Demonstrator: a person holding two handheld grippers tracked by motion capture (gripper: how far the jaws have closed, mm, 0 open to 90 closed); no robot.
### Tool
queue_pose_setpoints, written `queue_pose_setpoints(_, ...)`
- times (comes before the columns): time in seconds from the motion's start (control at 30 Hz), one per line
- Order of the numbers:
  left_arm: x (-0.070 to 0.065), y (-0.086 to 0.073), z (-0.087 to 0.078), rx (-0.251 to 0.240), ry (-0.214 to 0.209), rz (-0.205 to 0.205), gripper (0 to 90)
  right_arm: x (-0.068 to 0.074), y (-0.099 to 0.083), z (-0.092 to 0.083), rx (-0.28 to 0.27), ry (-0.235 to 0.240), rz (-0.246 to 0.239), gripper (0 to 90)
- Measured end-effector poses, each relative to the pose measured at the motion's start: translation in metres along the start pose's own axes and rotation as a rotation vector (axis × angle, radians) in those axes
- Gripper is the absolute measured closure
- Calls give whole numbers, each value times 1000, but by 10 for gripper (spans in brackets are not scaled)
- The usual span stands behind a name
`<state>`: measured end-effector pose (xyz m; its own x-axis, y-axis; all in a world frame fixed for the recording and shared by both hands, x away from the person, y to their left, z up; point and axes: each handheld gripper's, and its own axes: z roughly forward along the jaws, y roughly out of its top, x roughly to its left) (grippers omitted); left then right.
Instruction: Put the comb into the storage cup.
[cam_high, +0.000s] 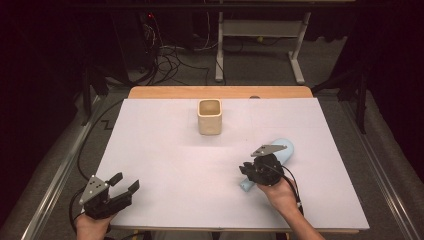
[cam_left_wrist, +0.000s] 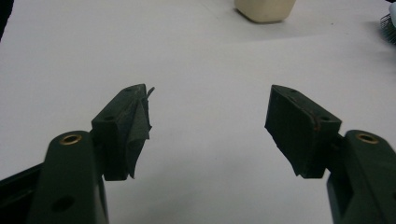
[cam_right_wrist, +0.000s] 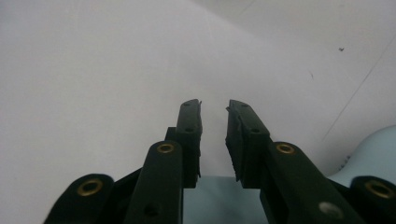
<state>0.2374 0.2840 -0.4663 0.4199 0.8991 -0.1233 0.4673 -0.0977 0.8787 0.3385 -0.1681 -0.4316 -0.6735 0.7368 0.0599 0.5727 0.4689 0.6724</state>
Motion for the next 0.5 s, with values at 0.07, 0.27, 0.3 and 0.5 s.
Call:
queue_pose_setpoints(0.07, 0, 0, 0, 0, -1, 0, 318, 1, 3, 1, 35, -1, 3, 793)
queue_pose_setpoints(0.27, 0, 0, 0, -3, -2, -1, 318, 4, 11, 6, 119, 13, -20, 849)
queue_pose_setpoints(0.3, 0, 0, 0, -3, -2, -2, 318, 5, 12, 7, 127, 18, -25, 851)
queue_pose_setpoints(0.5, 0, 0, 0, -2, -4, -2, 318, 9, 16, 12, 191, 34, -47, 870)
